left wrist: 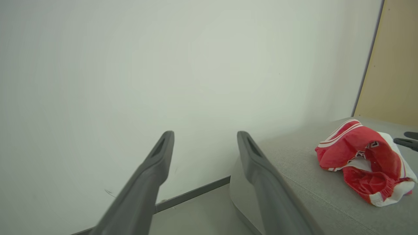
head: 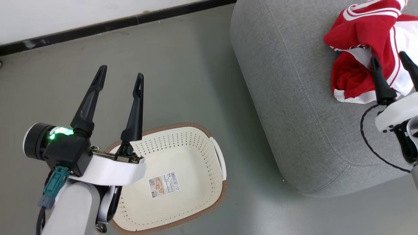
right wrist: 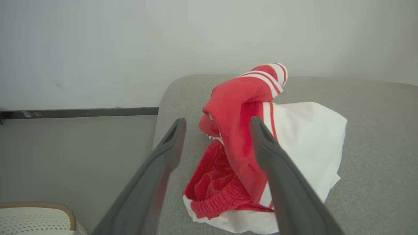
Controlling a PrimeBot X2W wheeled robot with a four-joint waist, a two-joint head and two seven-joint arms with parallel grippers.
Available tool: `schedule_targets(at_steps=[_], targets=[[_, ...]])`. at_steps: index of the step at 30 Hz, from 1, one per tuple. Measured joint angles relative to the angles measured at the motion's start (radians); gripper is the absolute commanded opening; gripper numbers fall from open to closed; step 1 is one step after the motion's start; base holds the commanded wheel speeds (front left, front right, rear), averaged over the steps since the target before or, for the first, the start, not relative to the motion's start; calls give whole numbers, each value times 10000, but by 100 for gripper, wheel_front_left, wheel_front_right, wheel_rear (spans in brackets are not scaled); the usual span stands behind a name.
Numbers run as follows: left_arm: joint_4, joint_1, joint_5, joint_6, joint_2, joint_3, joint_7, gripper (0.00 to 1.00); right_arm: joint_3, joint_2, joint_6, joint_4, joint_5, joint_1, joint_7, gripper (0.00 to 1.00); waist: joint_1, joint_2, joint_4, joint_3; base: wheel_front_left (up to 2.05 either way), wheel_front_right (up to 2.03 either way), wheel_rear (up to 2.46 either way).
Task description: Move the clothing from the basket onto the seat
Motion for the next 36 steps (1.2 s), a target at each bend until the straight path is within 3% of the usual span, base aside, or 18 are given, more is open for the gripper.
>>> schedule_targets(at_steps=[11, 24, 36], targets=[[690, 646, -345, 449, -123, 617, -150, 100, 123, 42, 0, -1590, 316, 360, -828, 100, 0, 0, 39, -671, 0, 0, 0], [1415, 1813, -614, 955, -205, 1453, -249, 100, 336, 328, 0, -2936, 257, 967, -1118, 100, 1, 0, 654, -1714, 0, 0, 0], [1595, 2676, -711, 1058, -506, 1638, -251, 100, -268, 1124, 0, -3467, -174, 2429, -1191, 100, 0, 0, 1321, -2726, 0, 0, 0]])
